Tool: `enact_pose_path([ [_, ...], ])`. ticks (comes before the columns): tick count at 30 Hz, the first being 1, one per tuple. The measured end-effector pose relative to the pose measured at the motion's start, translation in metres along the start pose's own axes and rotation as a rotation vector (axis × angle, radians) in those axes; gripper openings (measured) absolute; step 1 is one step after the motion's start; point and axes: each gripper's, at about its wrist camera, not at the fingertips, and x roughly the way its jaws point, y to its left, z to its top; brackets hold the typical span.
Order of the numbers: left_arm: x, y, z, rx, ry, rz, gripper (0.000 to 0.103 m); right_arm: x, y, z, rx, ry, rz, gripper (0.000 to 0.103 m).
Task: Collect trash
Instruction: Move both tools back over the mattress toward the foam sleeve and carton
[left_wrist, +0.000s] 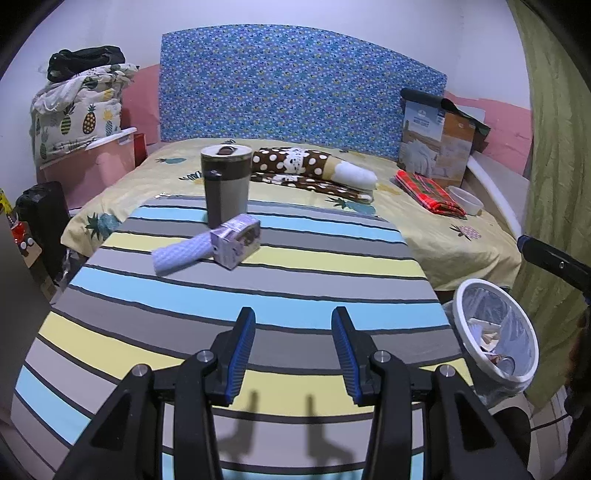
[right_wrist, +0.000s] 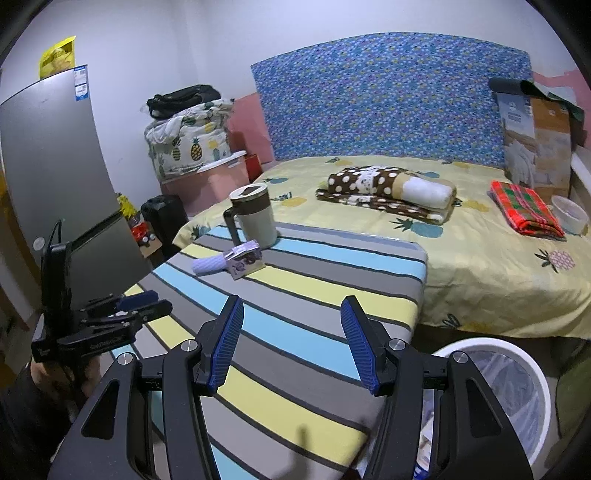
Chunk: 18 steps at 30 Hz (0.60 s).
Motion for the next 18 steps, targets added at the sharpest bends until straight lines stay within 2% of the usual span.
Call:
enact_pose_path([
  [18, 0.037, 0.059, 0.014, -0.024, 0.000, 0.066, 0.045, 0.064, 0.027, 0.018, -0.057, 0.058, 0.064, 0.057],
])
